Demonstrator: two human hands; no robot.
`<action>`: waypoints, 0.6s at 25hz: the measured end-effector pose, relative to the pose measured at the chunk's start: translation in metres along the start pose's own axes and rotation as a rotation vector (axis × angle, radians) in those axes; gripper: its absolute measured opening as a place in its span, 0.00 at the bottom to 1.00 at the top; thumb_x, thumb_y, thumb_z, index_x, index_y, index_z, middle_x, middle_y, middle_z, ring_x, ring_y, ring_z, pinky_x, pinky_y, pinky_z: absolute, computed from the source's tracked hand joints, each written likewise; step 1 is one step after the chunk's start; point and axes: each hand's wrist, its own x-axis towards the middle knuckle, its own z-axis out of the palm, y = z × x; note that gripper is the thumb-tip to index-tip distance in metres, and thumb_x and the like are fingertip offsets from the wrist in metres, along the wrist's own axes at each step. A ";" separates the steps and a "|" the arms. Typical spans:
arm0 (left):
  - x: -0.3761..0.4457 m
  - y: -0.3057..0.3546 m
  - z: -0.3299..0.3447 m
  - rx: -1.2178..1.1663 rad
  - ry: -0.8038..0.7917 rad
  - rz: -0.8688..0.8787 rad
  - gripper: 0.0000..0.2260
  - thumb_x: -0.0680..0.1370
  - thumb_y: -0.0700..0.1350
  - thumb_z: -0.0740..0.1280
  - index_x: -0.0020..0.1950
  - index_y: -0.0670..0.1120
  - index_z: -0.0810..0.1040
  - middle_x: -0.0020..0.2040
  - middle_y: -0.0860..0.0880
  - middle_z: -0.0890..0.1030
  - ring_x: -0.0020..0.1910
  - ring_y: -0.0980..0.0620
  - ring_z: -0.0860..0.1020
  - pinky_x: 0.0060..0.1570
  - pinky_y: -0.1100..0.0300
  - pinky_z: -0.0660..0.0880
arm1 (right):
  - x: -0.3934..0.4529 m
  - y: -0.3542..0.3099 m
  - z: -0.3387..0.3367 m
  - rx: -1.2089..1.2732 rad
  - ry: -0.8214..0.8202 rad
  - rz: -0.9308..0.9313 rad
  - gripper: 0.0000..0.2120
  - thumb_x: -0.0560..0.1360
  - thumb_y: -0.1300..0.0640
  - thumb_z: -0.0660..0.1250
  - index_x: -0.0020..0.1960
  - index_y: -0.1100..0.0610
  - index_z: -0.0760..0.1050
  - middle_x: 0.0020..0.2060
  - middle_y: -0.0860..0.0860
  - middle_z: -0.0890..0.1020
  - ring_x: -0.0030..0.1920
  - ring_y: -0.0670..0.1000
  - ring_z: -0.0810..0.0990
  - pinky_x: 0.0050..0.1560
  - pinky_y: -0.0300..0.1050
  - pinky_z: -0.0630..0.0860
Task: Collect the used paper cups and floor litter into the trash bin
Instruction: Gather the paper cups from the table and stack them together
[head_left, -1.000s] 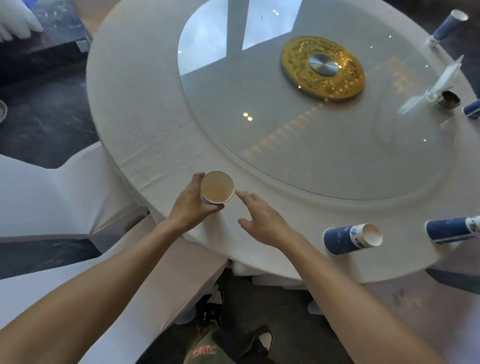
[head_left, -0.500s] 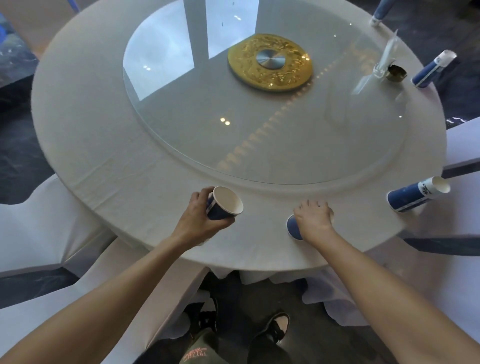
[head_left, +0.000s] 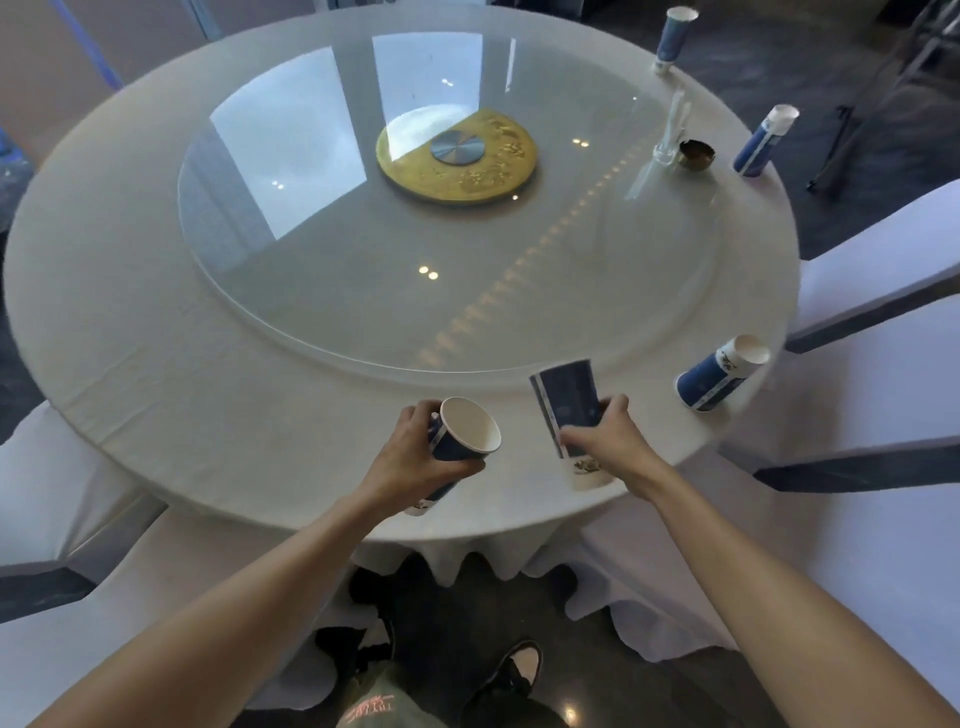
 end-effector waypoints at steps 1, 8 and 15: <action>-0.001 0.011 0.015 0.024 -0.029 0.009 0.37 0.66 0.56 0.83 0.70 0.53 0.69 0.63 0.53 0.71 0.59 0.55 0.75 0.58 0.58 0.75 | -0.007 0.000 -0.013 0.132 -0.007 -0.022 0.31 0.72 0.59 0.77 0.66 0.60 0.61 0.61 0.58 0.77 0.51 0.53 0.81 0.46 0.48 0.80; 0.002 0.086 0.108 0.192 -0.174 0.111 0.37 0.67 0.61 0.80 0.72 0.55 0.68 0.62 0.56 0.70 0.58 0.56 0.74 0.53 0.62 0.73 | -0.031 0.022 -0.078 0.591 -0.022 -0.273 0.23 0.72 0.59 0.77 0.65 0.53 0.75 0.61 0.56 0.84 0.62 0.56 0.83 0.64 0.59 0.79; 0.019 0.124 0.159 0.107 -0.181 0.155 0.35 0.65 0.61 0.79 0.69 0.58 0.71 0.61 0.57 0.74 0.57 0.56 0.78 0.55 0.55 0.76 | -0.038 0.069 -0.104 0.498 -0.069 -0.227 0.29 0.71 0.57 0.79 0.69 0.54 0.74 0.61 0.52 0.85 0.64 0.54 0.82 0.66 0.54 0.77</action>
